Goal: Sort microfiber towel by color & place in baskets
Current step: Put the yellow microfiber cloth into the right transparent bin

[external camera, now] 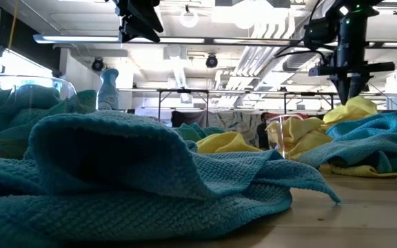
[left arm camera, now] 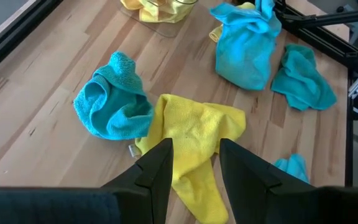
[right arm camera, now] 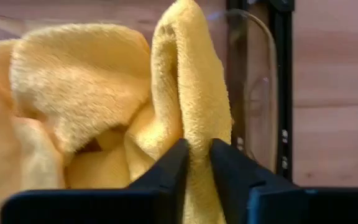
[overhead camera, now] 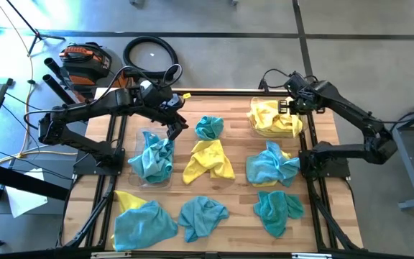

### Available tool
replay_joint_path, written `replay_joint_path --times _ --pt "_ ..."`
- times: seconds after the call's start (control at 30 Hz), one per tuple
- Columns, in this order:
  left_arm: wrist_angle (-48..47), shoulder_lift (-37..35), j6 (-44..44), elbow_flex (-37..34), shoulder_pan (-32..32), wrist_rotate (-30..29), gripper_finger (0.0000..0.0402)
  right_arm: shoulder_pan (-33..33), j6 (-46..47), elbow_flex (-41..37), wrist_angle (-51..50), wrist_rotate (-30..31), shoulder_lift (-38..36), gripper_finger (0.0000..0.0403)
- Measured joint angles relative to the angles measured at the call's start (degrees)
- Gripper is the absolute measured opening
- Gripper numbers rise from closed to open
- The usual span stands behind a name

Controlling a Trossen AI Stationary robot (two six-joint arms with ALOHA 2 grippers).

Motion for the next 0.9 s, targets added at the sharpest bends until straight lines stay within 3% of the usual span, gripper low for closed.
replay_joint_path --times 0.1,0.27,0.4,0.67,0.9 --pt "0.00 0.00 0.00 0.00 0.00 0.00 0.0121 0.82 -0.46 -0.02 3.02 0.02 1.73 0.0011" --pt "-0.02 0.00 -0.04 0.00 0.00 0.02 0.0121 1.71 0.03 -0.09 2.62 0.20 6.72 0.0025" --pt "-0.16 0.00 -0.07 0.00 0.00 0.02 0.0121 1.72 -0.27 -3.86 5.74 0.02 9.33 0.0006" --pt "-0.83 0.00 -0.04 0.00 0.00 0.09 0.0121 0.01 0.21 -16.37 16.15 -0.67 9.90 0.0003" --pt "-0.84 0.02 -0.04 0.00 0.02 0.13 0.0121 0.07 -0.10 -18.57 20.48 -1.77 9.90 0.0009"
